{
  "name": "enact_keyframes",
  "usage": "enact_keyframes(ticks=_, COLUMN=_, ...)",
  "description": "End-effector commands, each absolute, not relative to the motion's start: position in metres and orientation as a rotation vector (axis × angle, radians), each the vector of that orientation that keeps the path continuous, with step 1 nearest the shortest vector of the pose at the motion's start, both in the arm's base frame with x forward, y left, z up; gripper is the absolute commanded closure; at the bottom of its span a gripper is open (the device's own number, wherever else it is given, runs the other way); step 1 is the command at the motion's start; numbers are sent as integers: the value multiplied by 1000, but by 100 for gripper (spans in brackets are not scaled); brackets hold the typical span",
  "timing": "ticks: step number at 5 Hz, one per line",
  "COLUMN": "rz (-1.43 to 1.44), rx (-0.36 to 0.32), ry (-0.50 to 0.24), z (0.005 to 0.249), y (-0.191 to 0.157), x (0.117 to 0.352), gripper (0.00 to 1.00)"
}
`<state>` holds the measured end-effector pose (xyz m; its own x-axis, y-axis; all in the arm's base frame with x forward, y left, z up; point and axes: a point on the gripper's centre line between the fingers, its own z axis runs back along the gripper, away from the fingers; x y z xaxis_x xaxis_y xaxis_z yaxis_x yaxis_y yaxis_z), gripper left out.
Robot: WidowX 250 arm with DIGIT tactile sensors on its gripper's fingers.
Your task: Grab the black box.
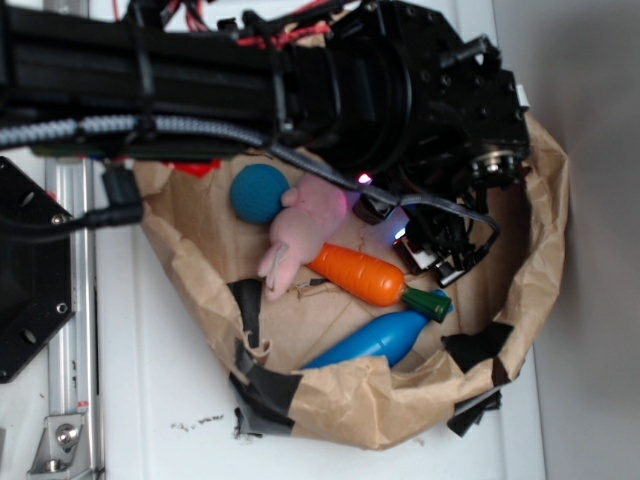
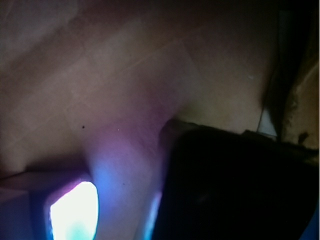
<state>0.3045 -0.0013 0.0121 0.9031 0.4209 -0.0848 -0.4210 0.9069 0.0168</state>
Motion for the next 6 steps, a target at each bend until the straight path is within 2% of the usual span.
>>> enact_keyframes(ticks=1, rz=382, rx=58, ry=121, z=23, y=-15, x=289, gripper=100)
enact_keyframes(ticks=2, rz=225, rx=215, ry=-22, z=71, y=-20, x=277, gripper=100)
enact_keyframes(ticks=3, rz=140, rx=192, ry=-113, z=119, y=-27, x=256, gripper=100)
enact_keyframes(ticks=4, rz=92, rx=137, ry=-167, z=168, y=-16, x=242, gripper=100)
enact_keyframes(ticks=5, rz=100, rx=104, ry=-183, z=211, y=-2, x=242, gripper=100)
enact_keyframes(ticks=6, rz=98, rx=69, ry=-212, z=198, y=10, x=256, gripper=100)
